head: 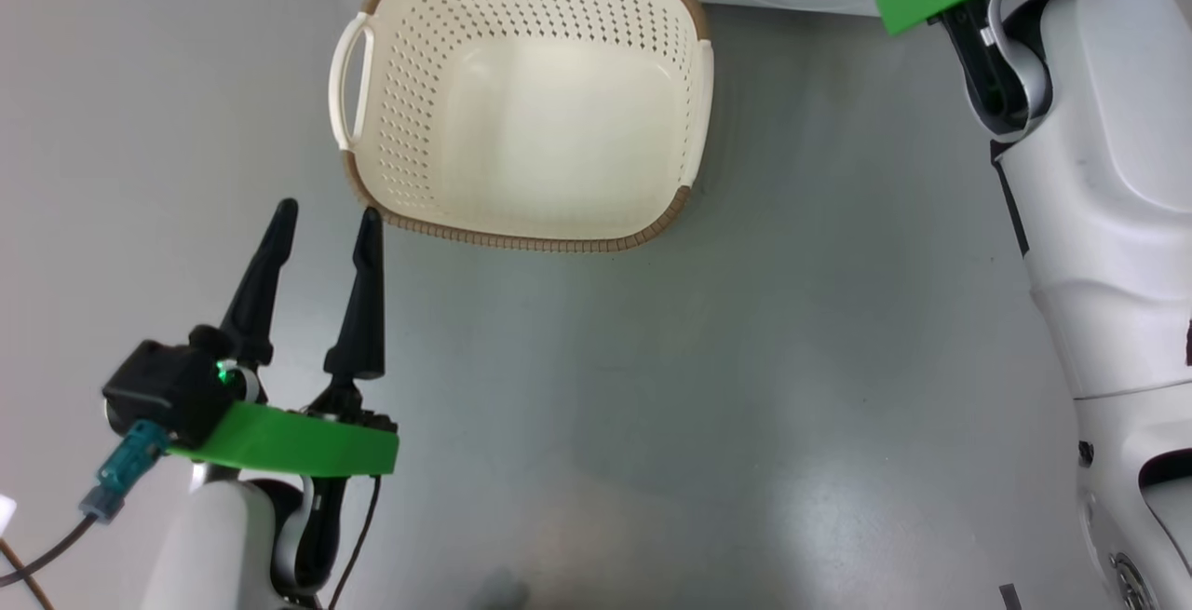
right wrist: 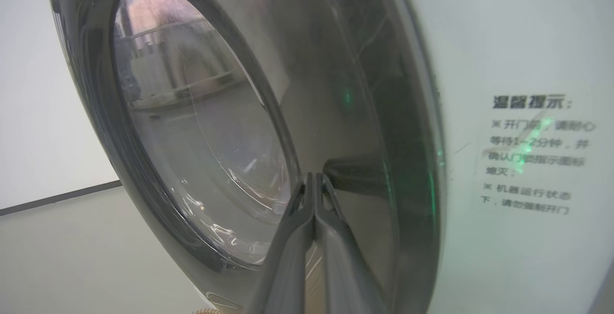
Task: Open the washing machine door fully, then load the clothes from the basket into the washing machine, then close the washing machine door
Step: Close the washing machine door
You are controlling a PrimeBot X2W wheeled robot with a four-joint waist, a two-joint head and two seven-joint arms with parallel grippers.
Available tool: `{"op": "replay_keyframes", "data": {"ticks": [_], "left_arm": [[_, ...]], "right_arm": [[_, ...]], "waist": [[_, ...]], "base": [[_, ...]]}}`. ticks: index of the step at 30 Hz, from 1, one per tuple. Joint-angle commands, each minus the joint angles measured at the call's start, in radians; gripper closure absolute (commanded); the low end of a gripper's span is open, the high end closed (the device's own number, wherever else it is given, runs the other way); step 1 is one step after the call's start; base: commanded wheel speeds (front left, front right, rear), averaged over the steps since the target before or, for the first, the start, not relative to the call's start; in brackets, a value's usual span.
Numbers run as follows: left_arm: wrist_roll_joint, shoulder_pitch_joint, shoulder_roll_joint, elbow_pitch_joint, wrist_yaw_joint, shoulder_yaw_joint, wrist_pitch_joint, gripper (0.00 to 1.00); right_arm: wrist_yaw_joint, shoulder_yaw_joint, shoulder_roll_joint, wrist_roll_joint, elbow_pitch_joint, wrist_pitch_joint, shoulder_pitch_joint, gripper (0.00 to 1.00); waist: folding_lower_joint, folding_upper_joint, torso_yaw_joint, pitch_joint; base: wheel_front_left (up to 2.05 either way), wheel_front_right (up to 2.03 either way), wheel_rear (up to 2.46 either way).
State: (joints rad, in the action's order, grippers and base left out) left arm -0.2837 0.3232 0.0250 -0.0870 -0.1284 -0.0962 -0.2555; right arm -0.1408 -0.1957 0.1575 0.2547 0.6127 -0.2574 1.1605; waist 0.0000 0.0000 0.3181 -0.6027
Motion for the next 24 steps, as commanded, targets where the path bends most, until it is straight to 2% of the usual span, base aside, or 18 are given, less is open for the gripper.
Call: {"op": "replay_keyframes", "data": {"ticks": [1, 7, 13, 24], "left_arm": [[-0.01, 0.006, 0.025, 0.022, -0.002, 0.029, -0.006, 0.0], [-0.009, 0.012, 0.025, 0.014, -0.002, 0.035, -0.006, 0.0], [0.0, 0.007, 0.025, 0.008, -0.002, 0.045, -0.006, 0.0], [0.032, -0.03, 0.039, 0.008, -0.002, 0.082, -0.006, 0.0]], "right_arm": [[0.01, 0.018, -0.013, -0.002, -0.013, -0.004, 0.035, 1.0], [0.01, 0.016, -0.018, 0.003, -0.006, -0.004, 0.029, 1.0], [0.01, -0.029, -0.029, 0.047, -0.02, -0.004, -0.031, 1.0], [0.01, -0.104, -0.014, 0.164, -0.177, -0.004, -0.224, 1.0]], "waist": [[0.0, 0.0, -0.001, -0.005], [0.0, 0.0, -0.02, 0.004], [0.0, 0.0, -0.05, 0.039], [0.0, 0.0, -0.141, 0.131]], "base": [[0.0, 0.0, 0.0], [0.0, 0.0, 0.0], [0.0, 0.0, 0.0], [0.0, 0.0, 0.0]]}}
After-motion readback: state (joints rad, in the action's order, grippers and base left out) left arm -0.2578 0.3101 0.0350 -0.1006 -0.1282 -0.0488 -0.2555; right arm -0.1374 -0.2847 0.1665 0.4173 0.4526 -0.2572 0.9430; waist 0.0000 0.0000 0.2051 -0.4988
